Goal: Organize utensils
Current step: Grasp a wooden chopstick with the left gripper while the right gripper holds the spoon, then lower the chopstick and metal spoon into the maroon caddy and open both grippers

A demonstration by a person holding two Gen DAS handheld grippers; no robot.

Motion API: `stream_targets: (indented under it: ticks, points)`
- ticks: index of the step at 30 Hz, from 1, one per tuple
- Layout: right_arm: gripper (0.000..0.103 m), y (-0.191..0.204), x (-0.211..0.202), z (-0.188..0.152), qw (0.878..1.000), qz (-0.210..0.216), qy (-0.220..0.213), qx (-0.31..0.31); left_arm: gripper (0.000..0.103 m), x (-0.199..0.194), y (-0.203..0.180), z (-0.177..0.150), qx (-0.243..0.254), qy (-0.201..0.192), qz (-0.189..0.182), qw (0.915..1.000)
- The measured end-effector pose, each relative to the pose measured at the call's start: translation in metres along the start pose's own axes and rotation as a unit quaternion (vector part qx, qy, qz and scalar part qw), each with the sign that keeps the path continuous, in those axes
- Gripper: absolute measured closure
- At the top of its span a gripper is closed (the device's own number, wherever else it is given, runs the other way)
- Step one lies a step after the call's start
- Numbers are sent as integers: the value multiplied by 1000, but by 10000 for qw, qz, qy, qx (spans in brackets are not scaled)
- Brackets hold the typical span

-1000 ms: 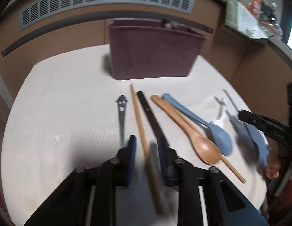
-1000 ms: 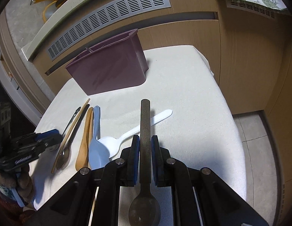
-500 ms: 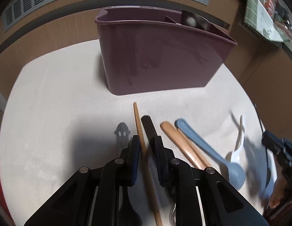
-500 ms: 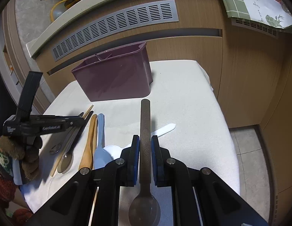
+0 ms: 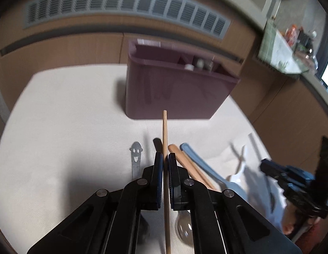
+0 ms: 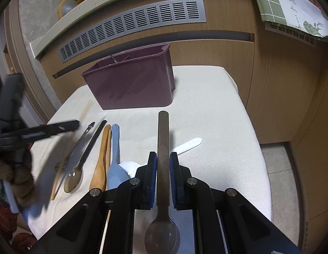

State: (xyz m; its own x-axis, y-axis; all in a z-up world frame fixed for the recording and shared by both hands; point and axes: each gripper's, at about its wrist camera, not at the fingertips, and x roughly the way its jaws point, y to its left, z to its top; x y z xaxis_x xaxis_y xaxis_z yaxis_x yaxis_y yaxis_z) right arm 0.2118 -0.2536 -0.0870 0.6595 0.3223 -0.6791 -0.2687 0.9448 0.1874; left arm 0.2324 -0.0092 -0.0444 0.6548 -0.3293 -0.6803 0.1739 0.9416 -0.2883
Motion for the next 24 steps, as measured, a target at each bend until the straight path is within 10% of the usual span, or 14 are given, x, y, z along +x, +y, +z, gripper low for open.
stream_targets:
  ticks: [17,24]
  points:
    - [91,11,49,12,9928,-193,971,-678,98,-48,6,6,-226,-582,-303,9976]
    - [92,8,9,26,9984,-35,316,-465,98,-58,5,10,-209,-756,-333,9964]
